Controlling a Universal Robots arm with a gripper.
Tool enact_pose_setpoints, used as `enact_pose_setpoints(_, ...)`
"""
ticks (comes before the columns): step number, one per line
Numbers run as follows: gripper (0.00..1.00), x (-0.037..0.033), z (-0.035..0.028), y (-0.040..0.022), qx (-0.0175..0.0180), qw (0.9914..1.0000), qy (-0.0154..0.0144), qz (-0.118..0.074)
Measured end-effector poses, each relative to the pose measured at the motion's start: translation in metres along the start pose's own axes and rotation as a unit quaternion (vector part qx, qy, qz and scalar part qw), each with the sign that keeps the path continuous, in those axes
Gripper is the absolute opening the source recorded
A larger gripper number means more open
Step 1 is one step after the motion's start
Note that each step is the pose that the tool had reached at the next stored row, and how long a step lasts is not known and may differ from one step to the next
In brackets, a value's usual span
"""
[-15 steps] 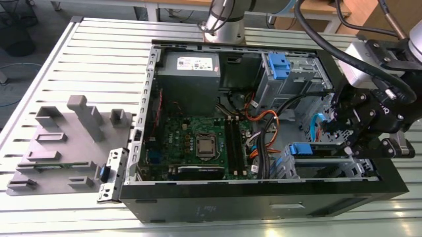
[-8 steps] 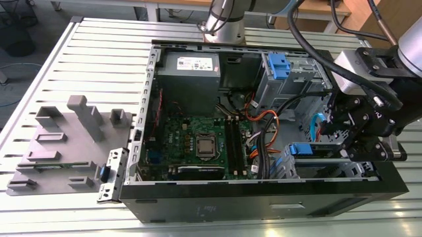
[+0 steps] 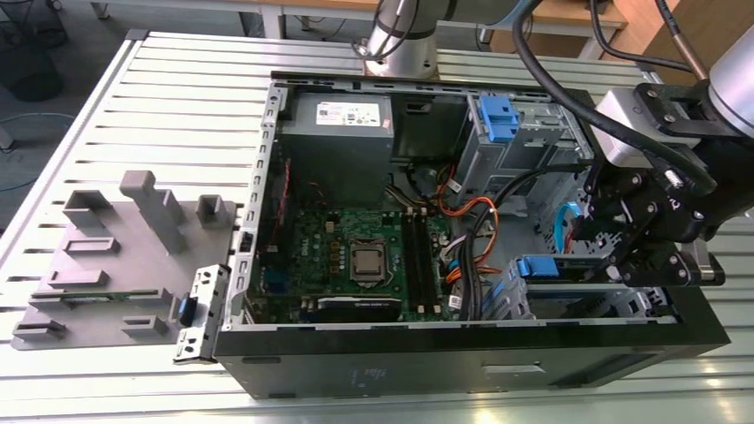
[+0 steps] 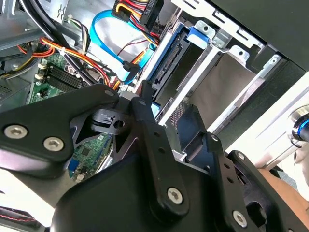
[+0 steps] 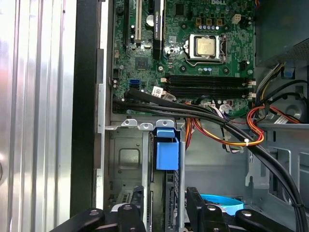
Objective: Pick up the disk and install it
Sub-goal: 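Insert the first disk wire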
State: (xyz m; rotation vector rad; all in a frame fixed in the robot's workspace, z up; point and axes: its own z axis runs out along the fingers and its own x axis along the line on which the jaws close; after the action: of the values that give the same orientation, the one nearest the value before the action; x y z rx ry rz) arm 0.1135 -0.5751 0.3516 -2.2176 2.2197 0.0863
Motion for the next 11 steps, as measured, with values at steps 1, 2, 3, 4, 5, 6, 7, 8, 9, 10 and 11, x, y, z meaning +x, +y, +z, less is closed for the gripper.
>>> enact_pose_setpoints(1,0.48,0.0000,0.0000,0.0000,0.0000,1.00000,0.0000,0.000)
enact_pose_setpoints(2,0.48,0.0000,0.0000,0.0000,0.0000,1.00000,0.0000,0.000)
enact_pose_setpoints(3,0.48,0.0000,0.0000,0.0000,0.0000,1.00000,0.0000,0.000)
enact_pose_setpoints(4,0.48,-0.0001,0.0000,0.0000,0.0000,1.00000,0.0000,0.000)
enact_pose_setpoints(5,0.48,-0.0001,0.0000,0.0000,0.0000,1.00000,0.0000,0.000)
enact_pose_setpoints(6,0.48,-0.0001,0.0000,0.0000,0.0000,1.00000,0.0000,0.000)
enact_pose_setpoints(7,0.48,-0.0001,0.0000,0.0000,0.0000,1.00000,0.0000,0.000)
enact_pose_setpoints(8,0.48,-0.0001,0.0000,0.0000,0.0000,1.00000,0.0000,0.000)
enact_pose_setpoints(9,0.48,-0.0002,0.0000,0.0000,0.0000,1.00000,0.0000,0.000)
enact_pose_setpoints(10,0.48,-0.0002,-0.0004,0.0000,0.0000,1.00000,-0.0001,0.000)
enact_pose_setpoints(11,0.48,-0.0003,-0.0012,0.0000,0.0000,1.00000,-0.0001,0.000)
